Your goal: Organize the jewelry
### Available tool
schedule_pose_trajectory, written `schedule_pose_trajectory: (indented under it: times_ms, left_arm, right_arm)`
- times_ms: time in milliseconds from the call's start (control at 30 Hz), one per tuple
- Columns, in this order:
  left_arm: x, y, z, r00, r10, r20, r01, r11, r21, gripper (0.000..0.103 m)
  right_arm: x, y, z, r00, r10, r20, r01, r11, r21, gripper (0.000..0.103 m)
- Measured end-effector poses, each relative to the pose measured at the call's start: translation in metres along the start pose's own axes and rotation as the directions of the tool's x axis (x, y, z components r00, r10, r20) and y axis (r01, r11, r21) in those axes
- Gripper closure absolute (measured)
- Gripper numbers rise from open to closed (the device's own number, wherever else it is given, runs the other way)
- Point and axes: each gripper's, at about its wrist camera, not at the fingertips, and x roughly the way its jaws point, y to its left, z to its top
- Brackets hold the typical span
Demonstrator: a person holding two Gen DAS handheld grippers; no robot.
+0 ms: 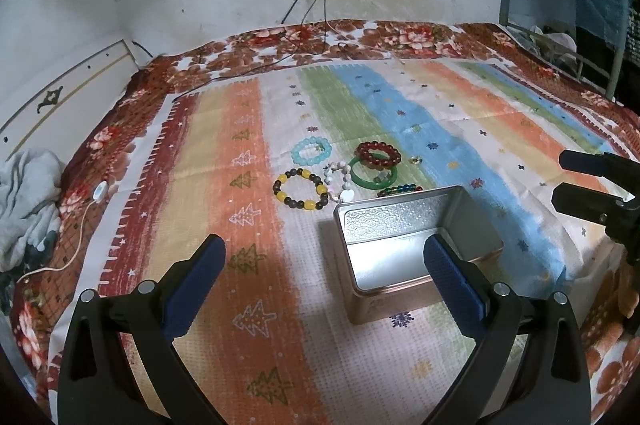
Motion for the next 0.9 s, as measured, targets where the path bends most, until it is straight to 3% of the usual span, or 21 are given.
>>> schedule_pose_trajectory:
  times_ms: [900]
  left_arm:
    - [0.021,0.012,0.017,0.997,0.032,-0.071,-0.034,0.999,-0.031,0.006]
  right_arm:
    - [0.016,-0.008,0.014,0.999,-0.001,-0.034,0.002,1.000,0.016,0.005]
